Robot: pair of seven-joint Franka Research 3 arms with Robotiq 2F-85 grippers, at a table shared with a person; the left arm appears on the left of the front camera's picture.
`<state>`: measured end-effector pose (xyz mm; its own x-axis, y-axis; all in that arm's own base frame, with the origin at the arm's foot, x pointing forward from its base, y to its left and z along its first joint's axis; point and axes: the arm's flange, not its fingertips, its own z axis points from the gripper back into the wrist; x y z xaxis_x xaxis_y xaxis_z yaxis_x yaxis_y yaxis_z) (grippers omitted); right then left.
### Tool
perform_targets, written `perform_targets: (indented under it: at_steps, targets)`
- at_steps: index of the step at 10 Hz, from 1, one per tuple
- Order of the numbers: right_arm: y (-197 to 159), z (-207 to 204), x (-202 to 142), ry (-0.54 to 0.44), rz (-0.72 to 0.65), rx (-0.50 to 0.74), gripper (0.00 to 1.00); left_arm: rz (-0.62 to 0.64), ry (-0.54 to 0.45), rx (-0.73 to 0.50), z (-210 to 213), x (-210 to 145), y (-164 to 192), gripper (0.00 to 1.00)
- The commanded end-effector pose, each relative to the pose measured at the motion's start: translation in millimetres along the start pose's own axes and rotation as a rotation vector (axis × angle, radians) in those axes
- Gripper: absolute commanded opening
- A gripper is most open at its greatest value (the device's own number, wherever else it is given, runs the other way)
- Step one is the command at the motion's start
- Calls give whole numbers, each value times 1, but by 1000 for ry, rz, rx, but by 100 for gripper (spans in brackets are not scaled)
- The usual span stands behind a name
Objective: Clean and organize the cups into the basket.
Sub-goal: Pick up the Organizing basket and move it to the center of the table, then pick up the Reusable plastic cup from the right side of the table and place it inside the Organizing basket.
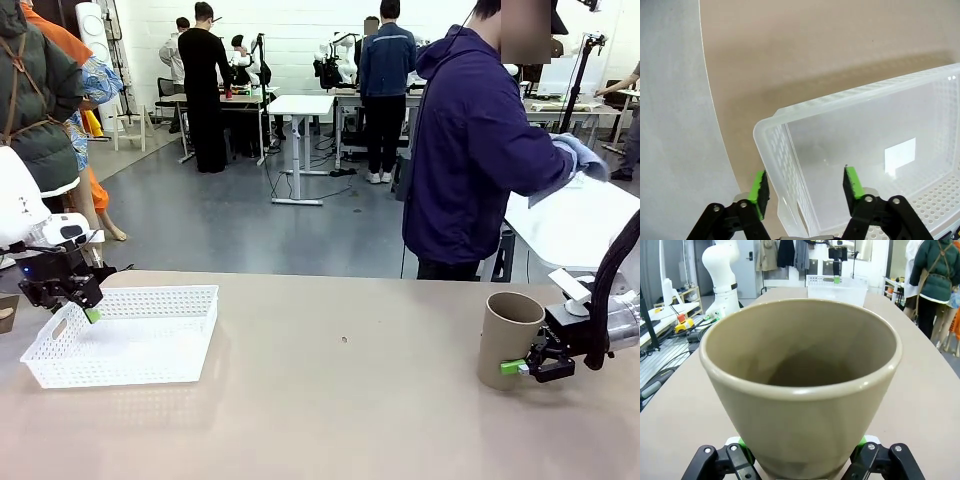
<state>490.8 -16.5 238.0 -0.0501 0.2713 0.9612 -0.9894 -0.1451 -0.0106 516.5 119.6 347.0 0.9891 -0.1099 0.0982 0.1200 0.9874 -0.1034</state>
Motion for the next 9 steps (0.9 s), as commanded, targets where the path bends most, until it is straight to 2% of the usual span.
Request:
perform_targets:
  at_steps: [1, 2, 3, 4, 5, 6, 7, 8, 9]
  targets:
    - [-2, 1, -3, -2, 24, 14, 0, -12, 4, 6, 3, 2, 4, 39]
    - [-2, 1, -3, -4, 27, 16, 0, -14, 8, 5, 3, 1, 4, 0]
    - [-2, 1, -3, -5, 31, 19, 0, -15, 11, 6, 3, 1, 4, 0]
    - [-1, 2, -4, -7, 36, 22, 22, -16, 14, 6, 4, 1, 4, 0]
    - [-1, 3, -4, -8, 38, 22, 22, -16, 14, 7, 4, 1, 4, 0]
    - [-1, 3, -5, -8, 38, 23, 0, -15, 14, 11, 4, 1, 4, 0]
    - [-1, 3, -5, -9, 38, 22, 22, -8, 11, 20, 5, 1, 4, 0]
    - [-1, 3, -5, -8, 38, 23, 0, -2, 12, 23, 5, 1, 4, 0]
    - [-1, 4, -5, -7, 38, 23, 0, 8, 14, 26, 5, 1, 4, 0]
